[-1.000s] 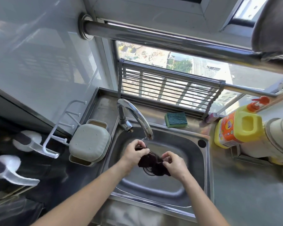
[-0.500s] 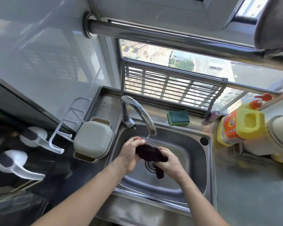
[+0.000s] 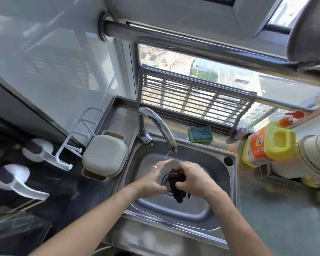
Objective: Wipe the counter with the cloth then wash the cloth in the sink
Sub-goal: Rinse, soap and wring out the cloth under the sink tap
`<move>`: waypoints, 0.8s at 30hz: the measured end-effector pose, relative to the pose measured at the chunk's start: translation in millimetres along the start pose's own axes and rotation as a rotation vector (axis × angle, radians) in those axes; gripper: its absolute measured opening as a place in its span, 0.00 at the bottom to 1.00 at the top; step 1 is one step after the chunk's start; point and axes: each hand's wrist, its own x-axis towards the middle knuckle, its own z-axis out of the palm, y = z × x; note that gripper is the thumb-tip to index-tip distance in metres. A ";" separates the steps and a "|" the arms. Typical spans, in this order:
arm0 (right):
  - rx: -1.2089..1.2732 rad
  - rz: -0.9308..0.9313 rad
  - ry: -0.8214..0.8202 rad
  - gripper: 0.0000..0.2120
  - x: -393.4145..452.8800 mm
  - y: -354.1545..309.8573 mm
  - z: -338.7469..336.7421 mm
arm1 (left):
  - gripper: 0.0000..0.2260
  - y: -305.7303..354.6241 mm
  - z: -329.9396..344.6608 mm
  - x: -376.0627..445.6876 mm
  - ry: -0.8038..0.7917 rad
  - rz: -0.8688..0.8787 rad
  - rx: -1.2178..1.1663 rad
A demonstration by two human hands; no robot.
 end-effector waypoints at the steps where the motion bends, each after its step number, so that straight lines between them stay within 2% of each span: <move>1: 0.045 -0.010 0.000 0.16 0.8 -3.1 -3.2 | 0.43 4.2 5.7 0.4 -0.068 0.042 -0.071; 3: 0.155 0.000 0.007 0.14 0.5 -7.1 -10.0 | 0.42 9.7 16.9 0.5 -0.098 0.073 -0.257; 5: 0.273 0.049 0.012 0.09 -1.1 -6.5 -14.9 | 0.36 11.4 23.9 2.6 -0.099 0.028 -0.410; 7: 0.389 0.115 0.012 0.07 -1.2 -2.7 -14.5 | 0.29 14.7 29.9 4.2 -0.087 0.016 -0.440; 11: 0.719 0.249 0.060 0.09 1.0 -2.9 -5.3 | 0.15 21.7 41.8 4.8 -0.130 0.006 -0.470; 14: 0.978 0.362 0.144 0.08 2.9 -8.3 2.0 | 0.15 29.1 51.3 4.0 -0.051 -0.072 -0.551; 16: 1.128 0.425 0.204 0.06 4.2 -10.5 9.1 | 0.11 31.3 53.2 4.7 -0.020 -0.131 -0.599; 18: 1.282 0.462 0.247 0.02 4.5 -8.7 16.5 | 0.08 30.9 51.1 5.6 -0.046 -0.191 -0.546; 19: 1.342 0.472 0.255 0.03 4.3 -6.0 19.9 | 0.10 27.4 48.6 6.8 -0.059 -0.223 -0.511; 22: 1.392 0.481 0.217 0.08 0.4 7.3 29.4 | 0.18 7.9 32.5 10.8 -0.072 -0.304 -0.462; 24: 1.388 0.489 0.137 0.08 -5.1 17.9 37.3 | 0.17 -2.1 17.7 13.0 -0.087 -0.316 -0.381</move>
